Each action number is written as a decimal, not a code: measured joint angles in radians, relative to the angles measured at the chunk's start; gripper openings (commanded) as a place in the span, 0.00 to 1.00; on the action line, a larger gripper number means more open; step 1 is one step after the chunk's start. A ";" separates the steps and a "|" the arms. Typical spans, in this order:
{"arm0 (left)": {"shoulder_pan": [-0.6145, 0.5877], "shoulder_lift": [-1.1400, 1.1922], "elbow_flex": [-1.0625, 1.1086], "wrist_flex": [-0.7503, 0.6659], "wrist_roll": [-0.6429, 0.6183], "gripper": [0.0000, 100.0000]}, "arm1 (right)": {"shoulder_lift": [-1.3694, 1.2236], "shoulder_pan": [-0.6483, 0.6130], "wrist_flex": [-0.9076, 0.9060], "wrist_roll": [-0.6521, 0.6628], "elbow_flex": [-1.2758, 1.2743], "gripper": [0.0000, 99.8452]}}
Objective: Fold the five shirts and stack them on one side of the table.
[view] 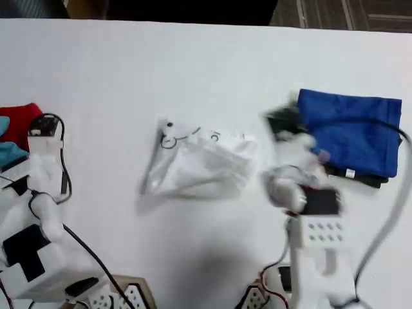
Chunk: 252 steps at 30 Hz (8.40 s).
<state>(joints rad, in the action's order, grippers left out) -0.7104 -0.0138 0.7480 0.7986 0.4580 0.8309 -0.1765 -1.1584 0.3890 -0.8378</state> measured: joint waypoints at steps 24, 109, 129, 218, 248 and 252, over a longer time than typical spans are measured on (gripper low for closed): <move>0.000 -0.006 0.006 -0.012 -0.232 0.03 | -1.281 -0.407 -0.187 -0.012 1.088 0.18; 0.000 -0.006 0.012 -0.020 -0.232 0.03 | -0.980 -0.135 -0.094 -0.052 0.700 0.16; 0.000 -0.006 0.012 -0.020 -0.232 0.03 | -1.223 -0.020 -0.416 -0.120 1.033 0.19; 0.000 -0.006 0.012 -0.025 -0.233 0.03 | -1.048 -0.075 -0.258 -0.130 0.713 0.21; 0.000 -0.006 0.012 -0.025 -0.233 0.03 | -1.218 -0.048 -0.319 -0.252 1.016 0.27; 0.000 -0.006 0.012 -0.025 -0.233 0.03 | -1.229 -0.048 -0.376 -0.252 1.019 0.35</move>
<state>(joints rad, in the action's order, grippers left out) -0.7104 -0.0199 0.7603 0.7741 0.2248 -0.3982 -0.2240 -1.5344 0.1373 0.1811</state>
